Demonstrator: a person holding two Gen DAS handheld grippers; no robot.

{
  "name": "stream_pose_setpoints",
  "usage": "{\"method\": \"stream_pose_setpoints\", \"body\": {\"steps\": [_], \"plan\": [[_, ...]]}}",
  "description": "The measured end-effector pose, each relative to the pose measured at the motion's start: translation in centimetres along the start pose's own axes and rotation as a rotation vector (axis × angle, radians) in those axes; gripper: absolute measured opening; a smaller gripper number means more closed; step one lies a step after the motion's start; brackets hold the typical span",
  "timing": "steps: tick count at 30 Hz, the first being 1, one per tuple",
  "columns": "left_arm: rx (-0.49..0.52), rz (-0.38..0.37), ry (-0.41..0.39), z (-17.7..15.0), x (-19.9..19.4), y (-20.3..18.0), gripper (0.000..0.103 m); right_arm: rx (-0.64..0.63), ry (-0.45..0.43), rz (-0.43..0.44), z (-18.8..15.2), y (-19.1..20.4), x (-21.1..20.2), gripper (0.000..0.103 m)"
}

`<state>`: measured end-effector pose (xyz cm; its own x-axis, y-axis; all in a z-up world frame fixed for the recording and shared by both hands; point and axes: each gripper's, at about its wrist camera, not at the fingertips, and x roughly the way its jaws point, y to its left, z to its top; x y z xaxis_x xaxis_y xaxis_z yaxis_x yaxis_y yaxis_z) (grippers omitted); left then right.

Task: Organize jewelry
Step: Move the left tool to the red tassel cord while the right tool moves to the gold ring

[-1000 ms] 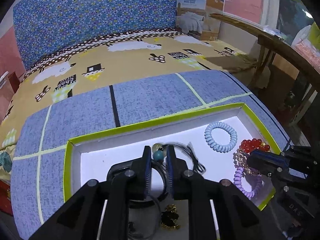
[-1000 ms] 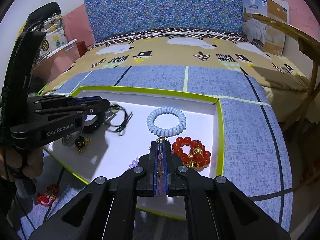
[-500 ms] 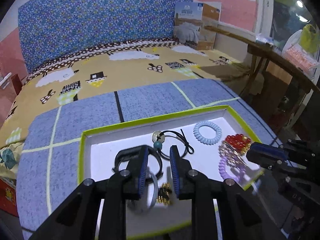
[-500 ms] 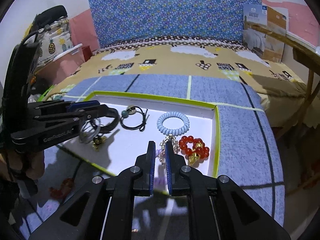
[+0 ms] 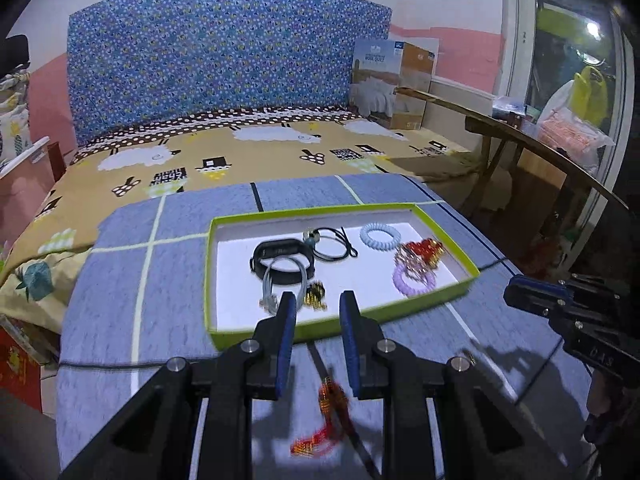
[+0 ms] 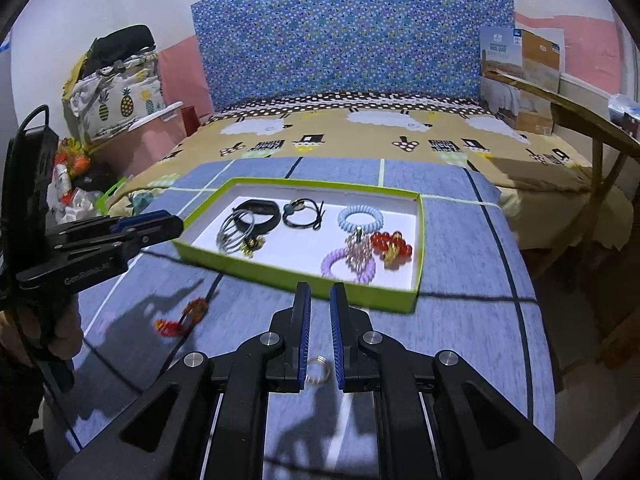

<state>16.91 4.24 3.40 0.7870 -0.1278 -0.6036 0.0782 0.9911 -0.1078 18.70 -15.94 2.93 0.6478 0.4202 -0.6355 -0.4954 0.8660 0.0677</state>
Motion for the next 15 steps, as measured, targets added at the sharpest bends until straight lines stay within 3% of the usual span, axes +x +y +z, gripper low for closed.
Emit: {"method": "stream_pose_setpoints", "body": {"steps": [15], "plan": [[0.019, 0.044, -0.002, -6.6, -5.5, -1.2, 0.029, 0.016, 0.019, 0.014, -5.3, 1.9, -3.6, 0.012]]}}
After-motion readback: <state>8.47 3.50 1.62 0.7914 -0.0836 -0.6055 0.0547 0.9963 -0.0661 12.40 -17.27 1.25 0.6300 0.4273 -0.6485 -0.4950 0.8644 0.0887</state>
